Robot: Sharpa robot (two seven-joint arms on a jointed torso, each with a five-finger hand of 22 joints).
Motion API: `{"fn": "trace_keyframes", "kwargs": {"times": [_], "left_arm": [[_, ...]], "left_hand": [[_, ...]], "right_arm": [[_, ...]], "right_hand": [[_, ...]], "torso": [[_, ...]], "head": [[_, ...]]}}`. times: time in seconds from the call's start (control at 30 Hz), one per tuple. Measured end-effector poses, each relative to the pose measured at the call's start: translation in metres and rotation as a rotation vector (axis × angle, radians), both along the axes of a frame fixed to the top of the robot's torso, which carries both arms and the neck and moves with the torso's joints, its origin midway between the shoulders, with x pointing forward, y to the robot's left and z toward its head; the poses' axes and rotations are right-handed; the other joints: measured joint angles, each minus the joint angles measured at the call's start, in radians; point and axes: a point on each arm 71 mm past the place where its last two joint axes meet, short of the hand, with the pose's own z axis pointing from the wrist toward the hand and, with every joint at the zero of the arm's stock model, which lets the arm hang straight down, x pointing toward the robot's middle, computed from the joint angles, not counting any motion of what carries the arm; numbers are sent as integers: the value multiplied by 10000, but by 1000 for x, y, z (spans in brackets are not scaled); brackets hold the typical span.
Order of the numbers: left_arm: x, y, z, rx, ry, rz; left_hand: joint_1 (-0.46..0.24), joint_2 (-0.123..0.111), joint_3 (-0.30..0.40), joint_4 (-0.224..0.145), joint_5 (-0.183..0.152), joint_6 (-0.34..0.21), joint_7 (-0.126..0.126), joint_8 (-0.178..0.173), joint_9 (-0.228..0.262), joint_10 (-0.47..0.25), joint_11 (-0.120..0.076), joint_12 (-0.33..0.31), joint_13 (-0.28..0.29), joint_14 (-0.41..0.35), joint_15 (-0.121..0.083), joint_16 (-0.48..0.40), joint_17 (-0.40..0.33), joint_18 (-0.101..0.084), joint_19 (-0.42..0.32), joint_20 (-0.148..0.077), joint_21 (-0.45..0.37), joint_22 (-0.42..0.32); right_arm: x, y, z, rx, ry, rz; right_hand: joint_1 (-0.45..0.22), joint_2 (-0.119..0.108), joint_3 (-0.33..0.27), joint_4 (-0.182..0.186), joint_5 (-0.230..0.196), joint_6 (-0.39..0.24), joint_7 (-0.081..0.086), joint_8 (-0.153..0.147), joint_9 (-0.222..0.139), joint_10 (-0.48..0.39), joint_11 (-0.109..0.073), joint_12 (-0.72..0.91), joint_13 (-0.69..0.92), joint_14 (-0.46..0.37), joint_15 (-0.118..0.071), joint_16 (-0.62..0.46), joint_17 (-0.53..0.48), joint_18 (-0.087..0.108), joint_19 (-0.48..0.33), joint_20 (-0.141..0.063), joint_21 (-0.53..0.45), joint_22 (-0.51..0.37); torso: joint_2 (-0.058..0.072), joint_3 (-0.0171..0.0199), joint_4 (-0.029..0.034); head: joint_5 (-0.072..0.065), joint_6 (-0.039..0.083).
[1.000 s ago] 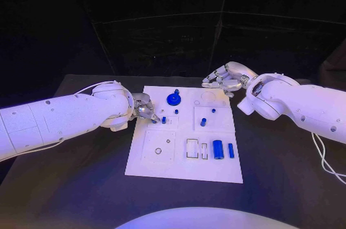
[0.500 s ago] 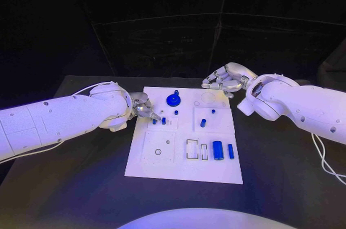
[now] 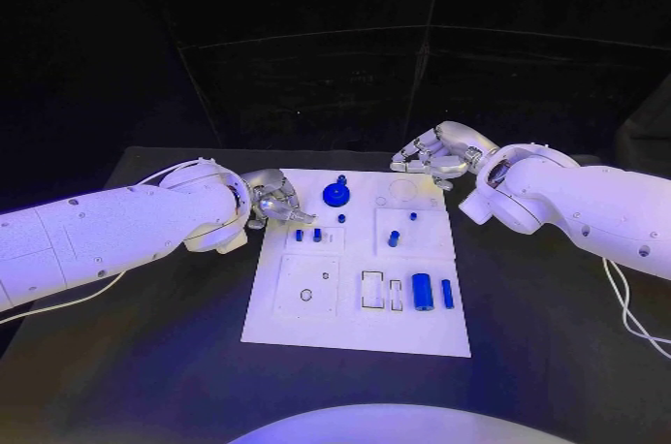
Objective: Assemble the parts on the task board
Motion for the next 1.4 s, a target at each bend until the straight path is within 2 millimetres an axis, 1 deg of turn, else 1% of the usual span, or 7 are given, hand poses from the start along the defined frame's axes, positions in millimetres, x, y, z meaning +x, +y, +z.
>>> {"fn": "trace_keyframes", "kwargs": {"times": [0.07,0.2,0.5,0.67,0.87,1.03,1.4], "left_arm": [[1,-3,3,-586,-266,-209],[1,-15,10,-1670,-958,-896],[3,-47,18,-1759,-2842,-2796],[4,-57,12,-846,-3524,-3632],[7,-70,3,115,-3970,-4353],[10,-78,-4,763,-4108,-4722],[15,-87,-8,1266,-4294,-4987]], "left_hand": [[741,102,403,-402,0,-120,131,-139,-211,-1020,202,-759,-487,-827,214,-1660,-1314,352,-1128,175,-2328,-1829],[2043,-97,1297,-1297,0,-255,404,-802,-848,-2216,610,-2105,-1522,-3525,569,-5095,-4691,389,-2325,504,-3911,-2873],[2532,-562,1066,-1824,0,626,358,-1981,-2039,-2022,583,-3071,-2958,-3124,561,-5498,-5671,387,-1878,542,-4147,-3219],[2521,-573,763,-1826,0,966,293,-2422,-2454,-1978,599,-3436,-3530,-2681,553,-5079,-5613,386,-1543,548,-4147,-3322],[2581,-513,503,-1813,0,1333,223,-2856,-2848,-1976,597,-3707,-4114,-1366,495,-3248,-3990,387,-809,494,-3853,-3250],[2641,-454,457,-1782,0,1596,139,-3087,-3085,-1781,546,-3859,-4511,-477,437,-1747,-2430,388,57,434,-2211,-1932],[2760,-334,457,-1781,-1,1829,121,-3293,-3284,-1589,541,-3979,-4887,-115,433,-1025,-1646,226,566,375,-691,-638]], "right_arm": [[0,0,0,-1,0,-4],[0,0,0,-1,-1,-4],[1,1,0,7,-9,11],[1,2,0,16,-16,33],[1,3,0,26,-25,53],[1,4,0,32,-29,67],[1,6,0,48,-33,113]], "right_hand": [[0,0,0,0,0,0,0,0,0,0,0,0,0,0,0,0,0,0,0,0,0,0],[0,0,0,0,0,0,0,0,0,0,0,0,0,0,0,0,0,0,0,0,0,0],[0,0,0,0,0,0,0,0,0,0,0,0,-26,0,0,0,-9,1,0,0,-38,1],[0,0,0,0,0,0,0,0,0,0,0,0,-41,0,0,0,-8,1,0,0,-38,1],[0,0,0,0,0,0,0,0,0,-37,37,0,-45,0,0,0,-8,0,0,0,-38,2],[0,0,0,0,0,0,0,0,0,-36,36,0,-45,0,0,0,-8,0,0,0,-38,2],[0,0,0,0,0,0,0,0,0,-36,36,0,-44,0,0,0,-7,0,0,0,-38,2]], "torso": [[0,2,1],[0,4,1],[6,4,-13],[6,10,-16],[13,9,-29],[15,9,-33],[13,6,-24]], "head": [[-11,21],[-14,47],[-58,128],[-67,162],[-98,197],[-113,196],[-159,176]]}}
